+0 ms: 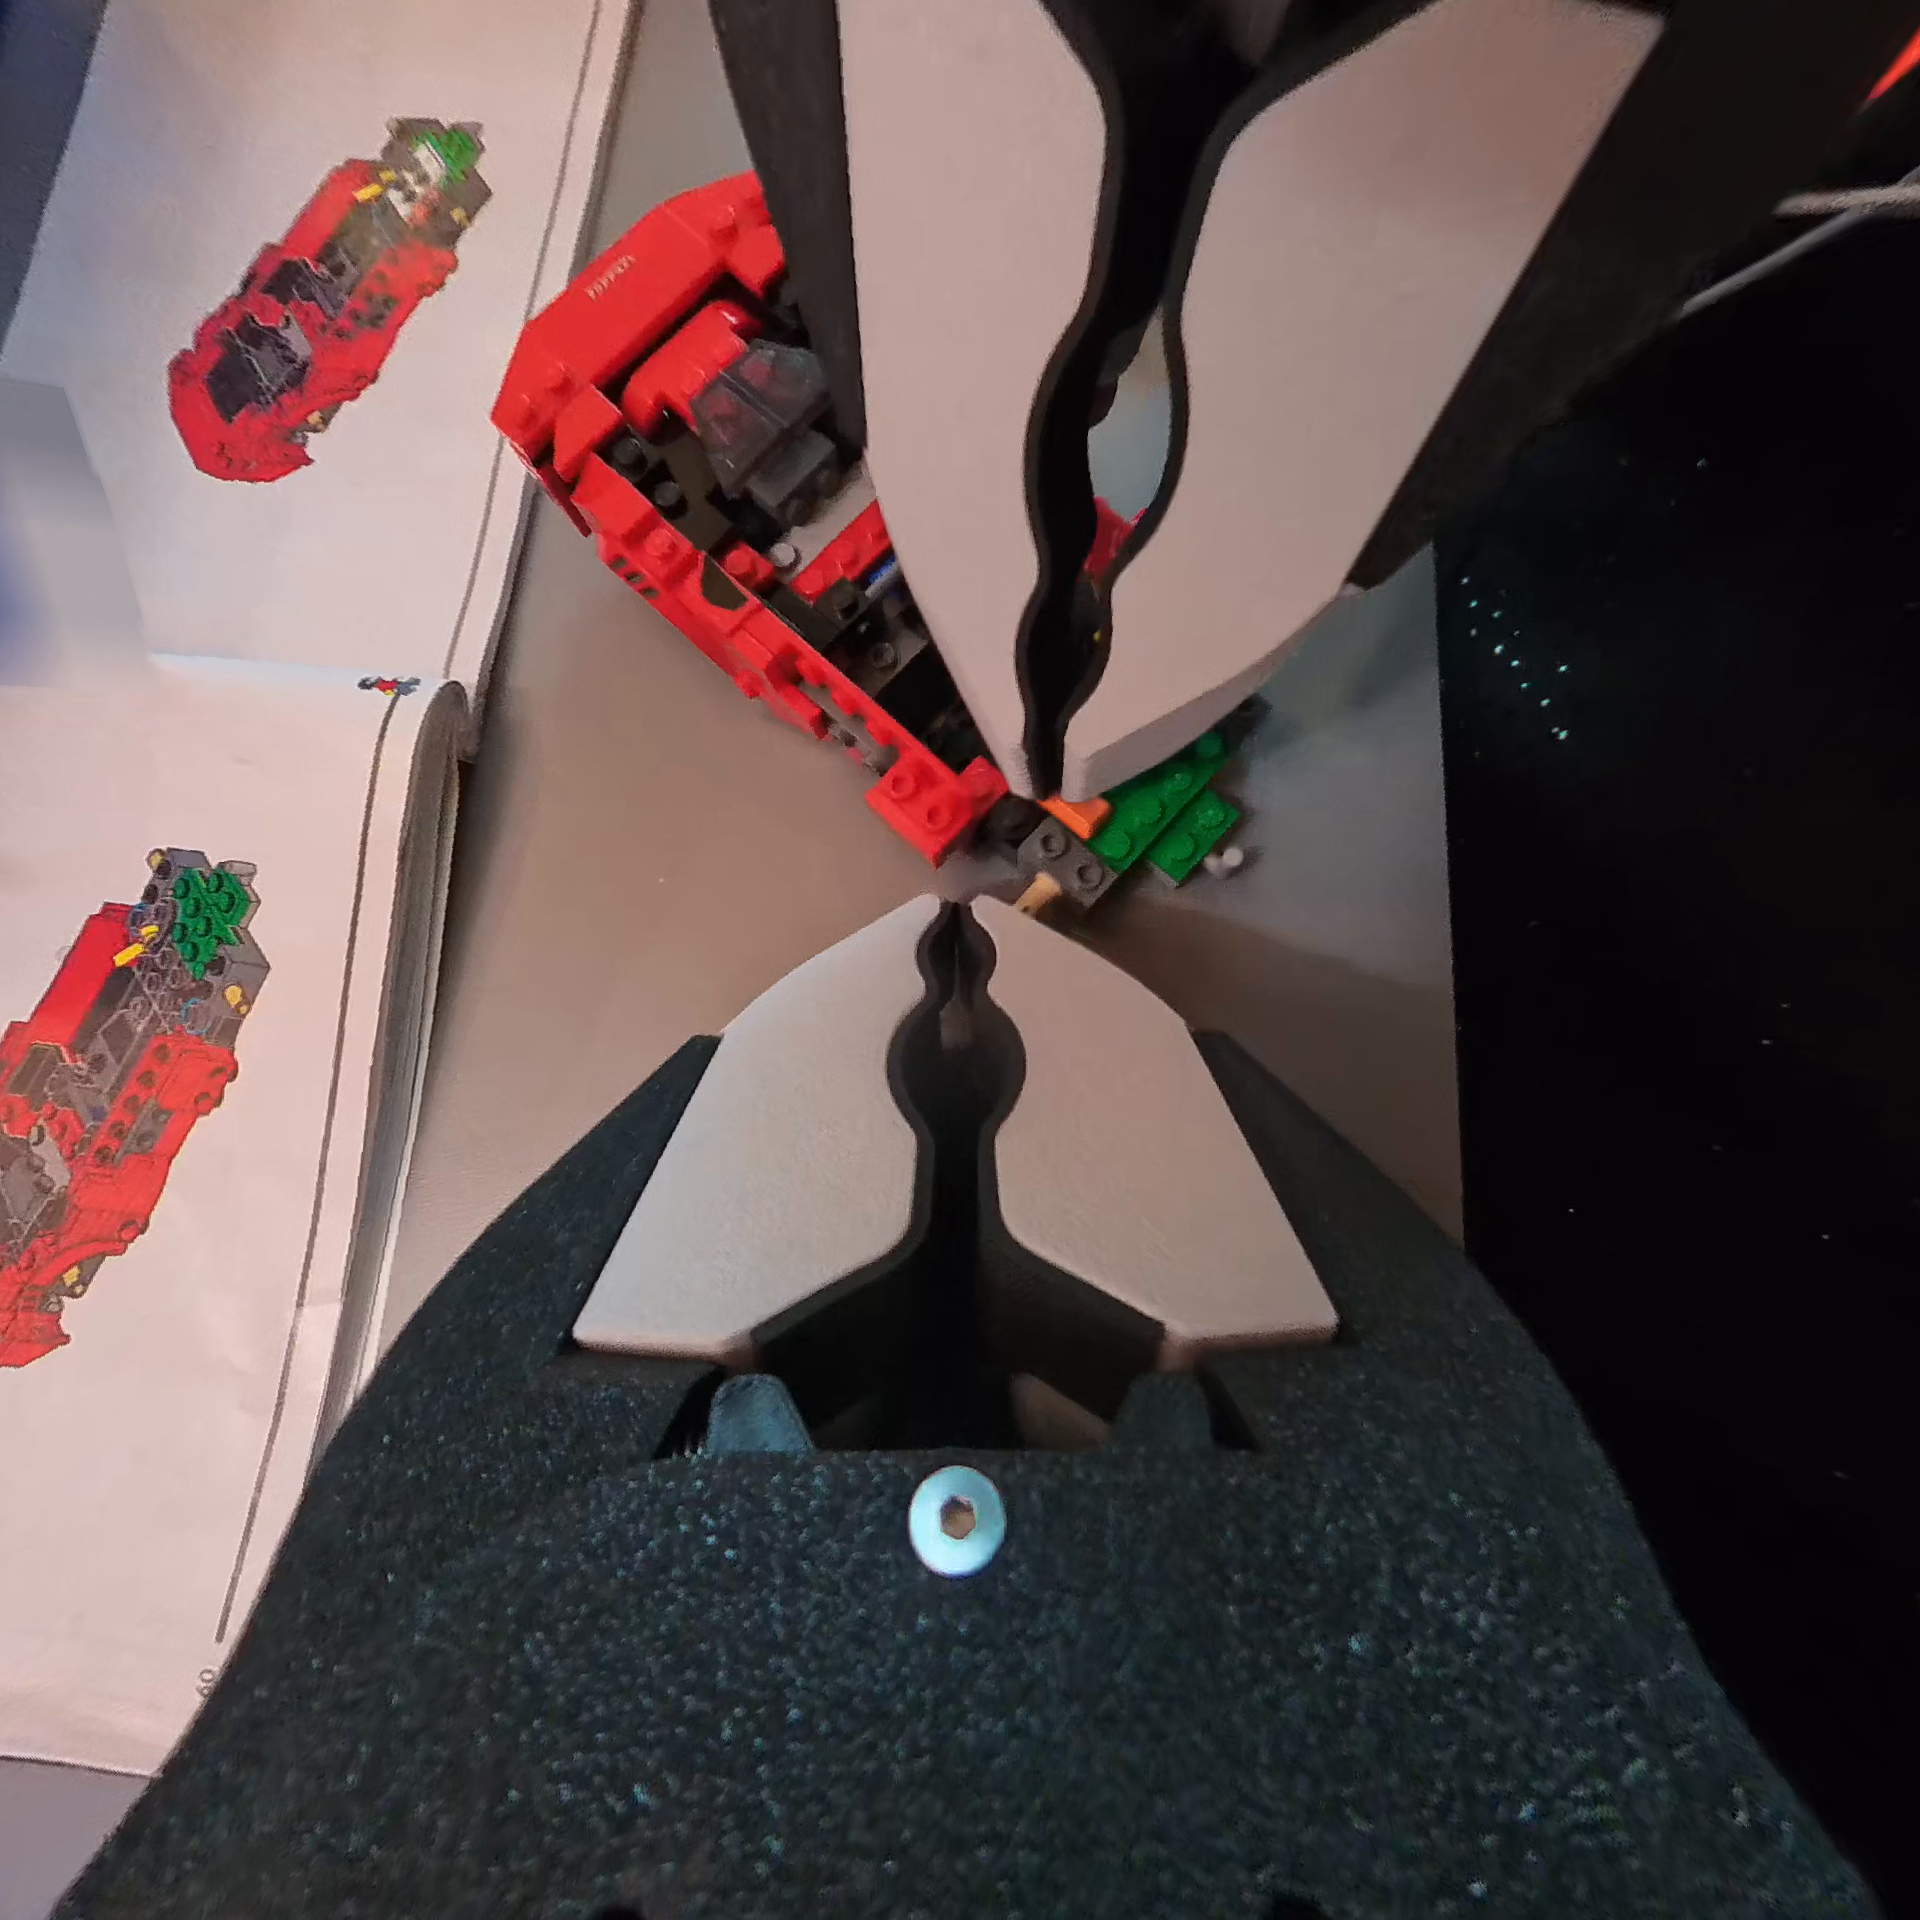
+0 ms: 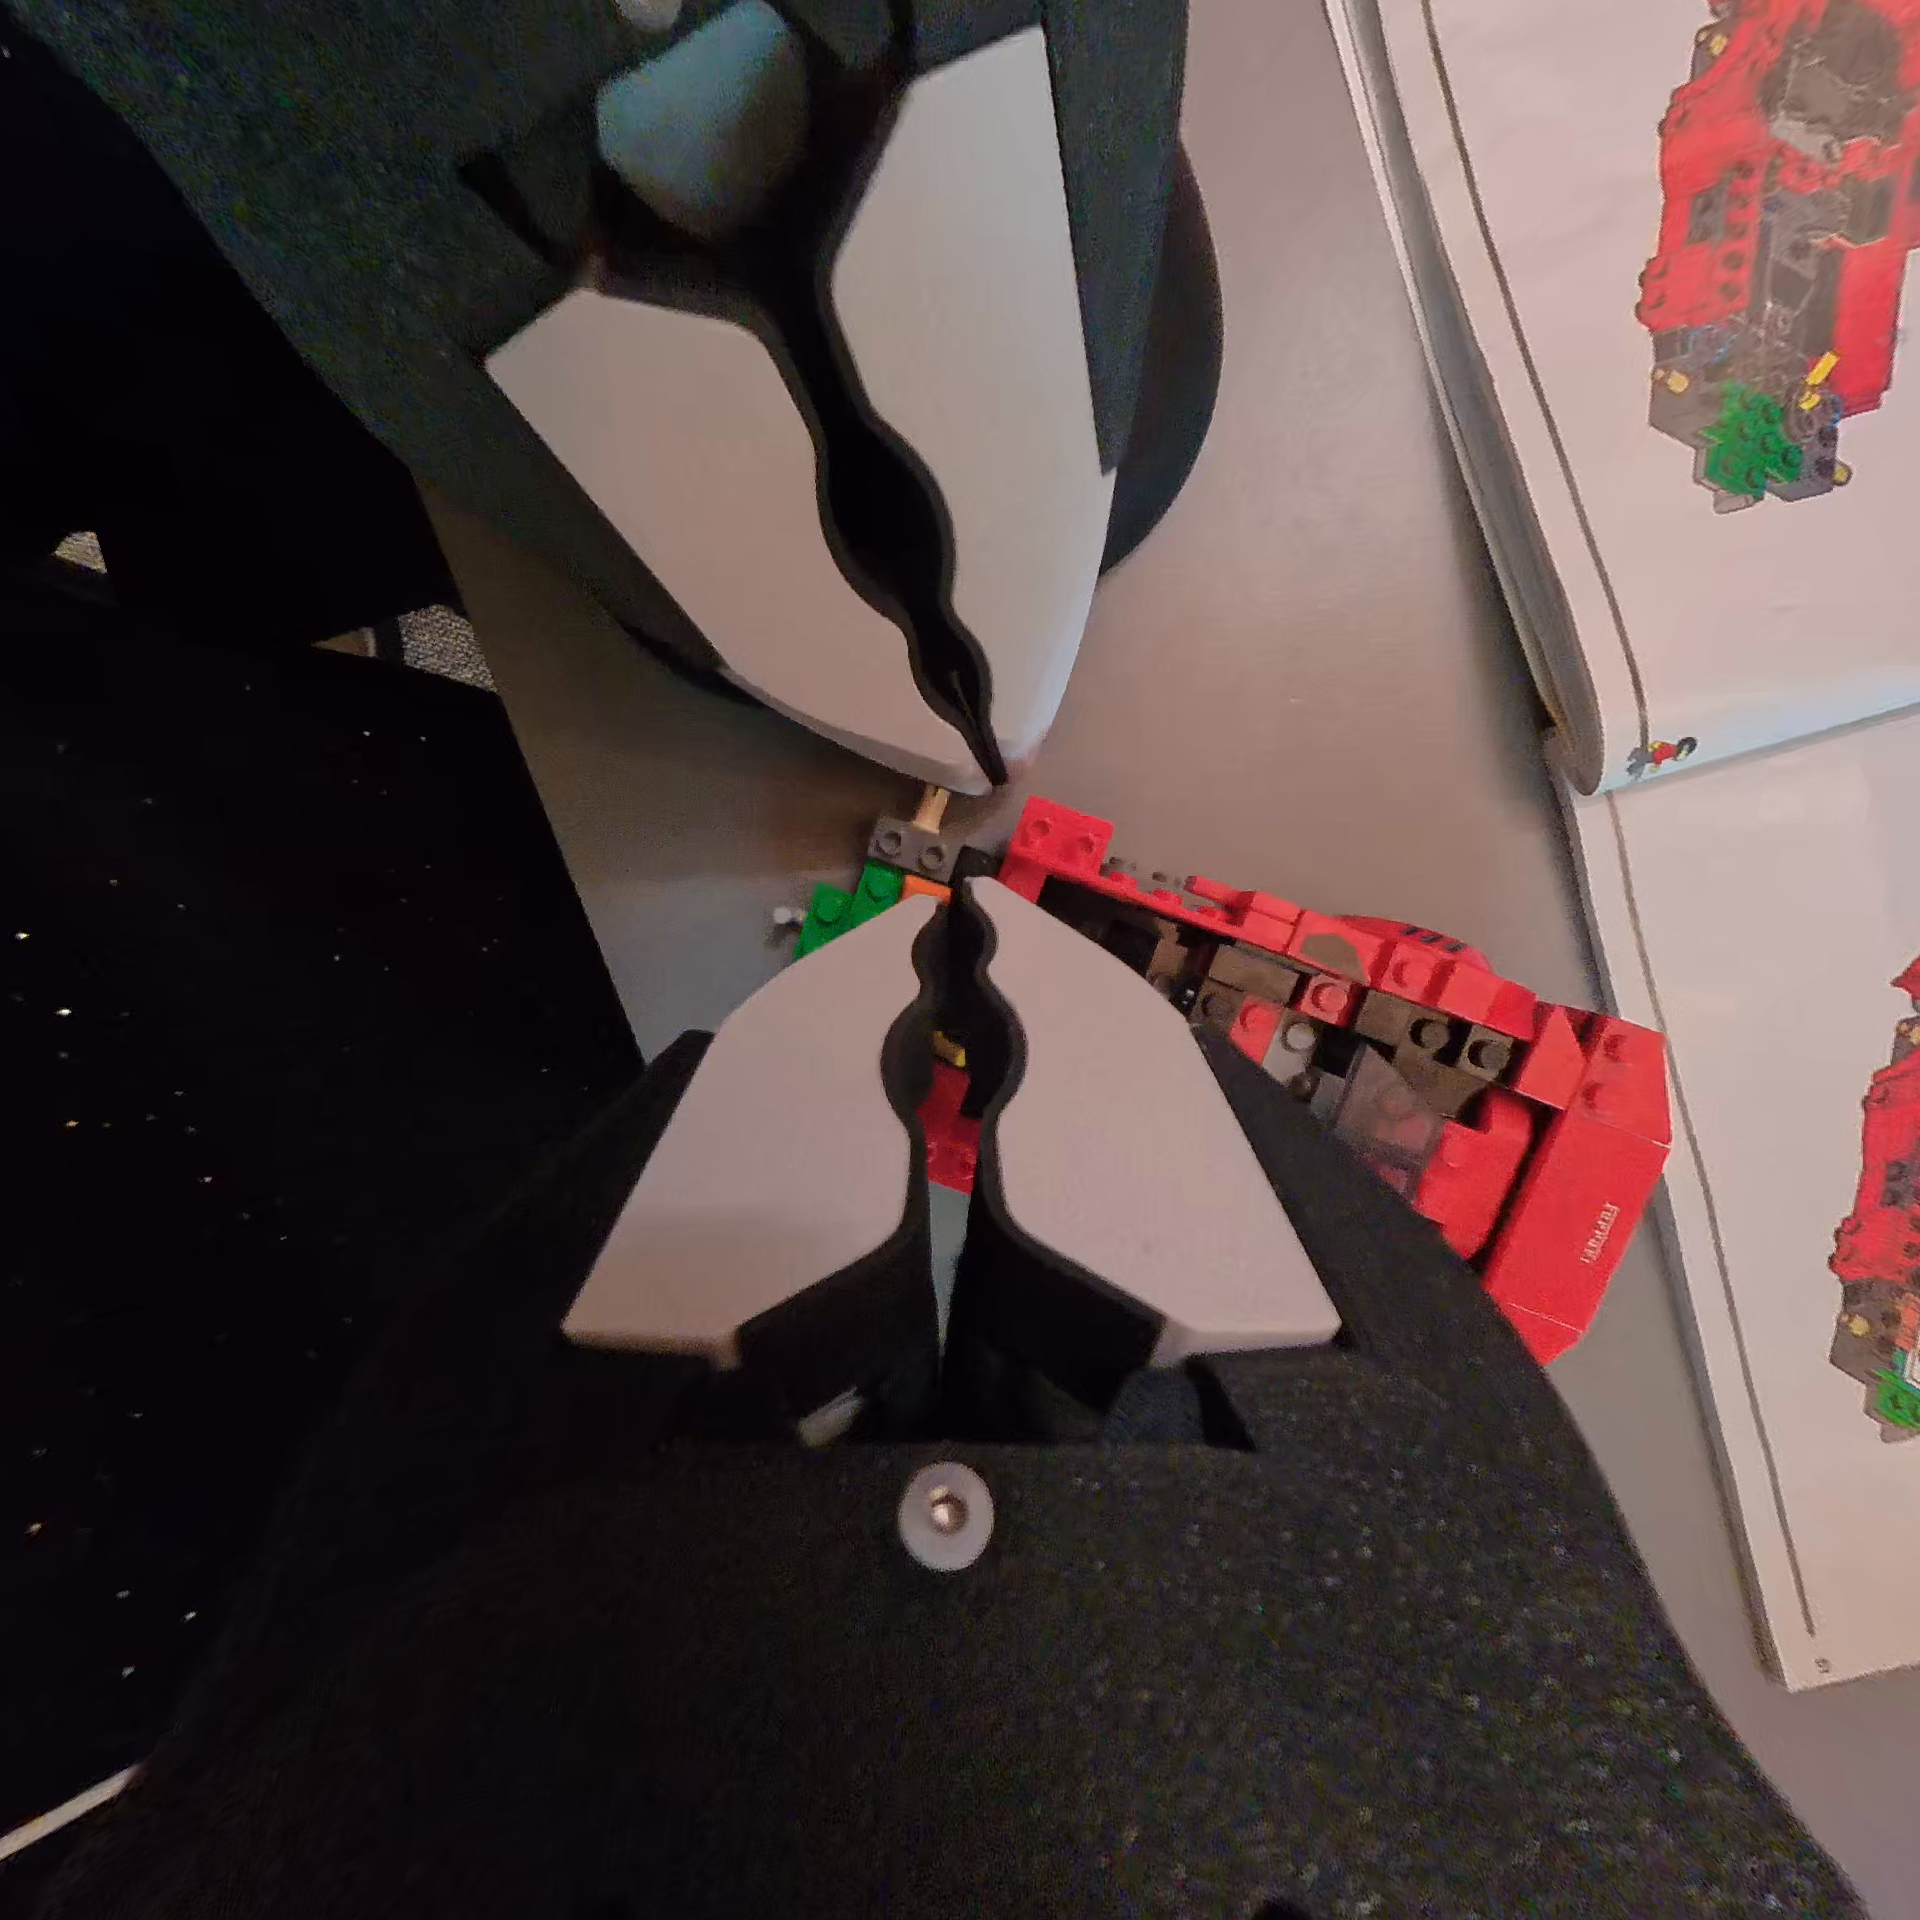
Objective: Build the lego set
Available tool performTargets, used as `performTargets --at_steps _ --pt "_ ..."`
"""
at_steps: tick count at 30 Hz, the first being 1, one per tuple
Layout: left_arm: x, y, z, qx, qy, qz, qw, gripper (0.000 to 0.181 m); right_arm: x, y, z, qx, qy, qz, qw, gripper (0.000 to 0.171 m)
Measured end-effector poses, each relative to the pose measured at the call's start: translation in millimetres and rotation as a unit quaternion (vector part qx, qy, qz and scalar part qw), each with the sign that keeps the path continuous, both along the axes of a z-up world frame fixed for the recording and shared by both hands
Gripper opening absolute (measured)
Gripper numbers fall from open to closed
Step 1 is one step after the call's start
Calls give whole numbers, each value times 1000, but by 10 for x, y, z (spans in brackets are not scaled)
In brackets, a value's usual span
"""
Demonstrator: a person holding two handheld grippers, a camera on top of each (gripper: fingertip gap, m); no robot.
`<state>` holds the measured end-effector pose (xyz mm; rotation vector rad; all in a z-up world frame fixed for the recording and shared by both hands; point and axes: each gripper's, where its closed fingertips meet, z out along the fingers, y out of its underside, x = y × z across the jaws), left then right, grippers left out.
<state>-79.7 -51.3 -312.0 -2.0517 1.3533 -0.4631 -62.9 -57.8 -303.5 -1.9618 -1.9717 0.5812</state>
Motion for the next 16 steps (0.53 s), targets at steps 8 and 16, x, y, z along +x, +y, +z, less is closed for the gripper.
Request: performTargets --at_steps 8,16 --pt "57 -60 2 16 22 -10 1000 0 118 -30 51 0 -11 -17 1000 0" --pt "213 -147 6 0 16 -15 1000 0 262 -56 25 -3 -26 -33 999 0"
